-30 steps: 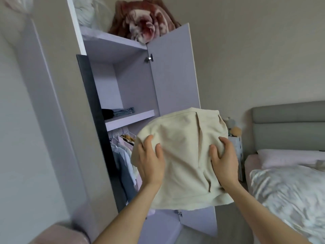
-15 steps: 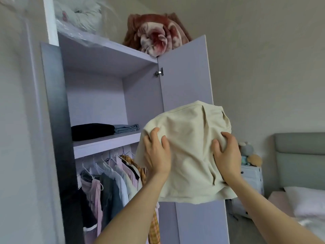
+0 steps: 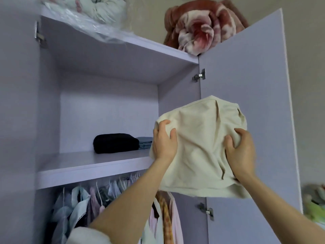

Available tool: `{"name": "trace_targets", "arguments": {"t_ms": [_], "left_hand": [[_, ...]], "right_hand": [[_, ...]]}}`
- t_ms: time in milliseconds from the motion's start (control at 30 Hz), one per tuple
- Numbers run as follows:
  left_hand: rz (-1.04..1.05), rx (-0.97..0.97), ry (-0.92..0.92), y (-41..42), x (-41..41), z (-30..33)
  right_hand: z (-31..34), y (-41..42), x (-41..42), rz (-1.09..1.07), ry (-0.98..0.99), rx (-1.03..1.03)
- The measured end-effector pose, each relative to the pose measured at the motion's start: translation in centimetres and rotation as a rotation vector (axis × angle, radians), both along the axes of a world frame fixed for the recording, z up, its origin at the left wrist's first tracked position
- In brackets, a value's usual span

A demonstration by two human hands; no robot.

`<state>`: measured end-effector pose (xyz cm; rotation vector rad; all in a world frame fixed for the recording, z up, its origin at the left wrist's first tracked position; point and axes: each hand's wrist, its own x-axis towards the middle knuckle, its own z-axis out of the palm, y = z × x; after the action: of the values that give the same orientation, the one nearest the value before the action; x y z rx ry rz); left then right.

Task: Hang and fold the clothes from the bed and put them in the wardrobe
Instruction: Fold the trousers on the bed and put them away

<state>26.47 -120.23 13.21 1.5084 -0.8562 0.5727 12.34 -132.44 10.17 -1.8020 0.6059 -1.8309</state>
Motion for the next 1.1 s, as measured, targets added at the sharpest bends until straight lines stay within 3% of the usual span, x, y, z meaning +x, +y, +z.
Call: {"name": "trace_targets", "arguments": {"t_ms": [300,567,767,900,1033,1100], "left_hand": [[-0.01,-0.199,0.007,0.1,15.7,3.8],[-0.125,-0.342,0.149,-2.0,27.9,6.2],[0.182,-0.054,0.39,1.4,36.9,3.2],[0.486,0.234,0.431,5.4,39.7,2.0],[0.647,0.557,0.497,7.1,40.6,0.8],[0.699,0.667,0.43,7.3,39.8,1.7]], "right_hand": [[6.2,-1.4,15.8,0.028,0.047,-0.184],[12.3,-2.6,27.5,-0.134,0.161,-0.356],[9.6,-4.6,38.9,0.187,0.421,-0.124],[5.8,-6.0,45.0,0.451,0.583,0.051],[2.7,-7.7,47.7,0.481,0.778,0.051],[3.2,-7.8,47.4,0.425,0.796,-0.049]]}}
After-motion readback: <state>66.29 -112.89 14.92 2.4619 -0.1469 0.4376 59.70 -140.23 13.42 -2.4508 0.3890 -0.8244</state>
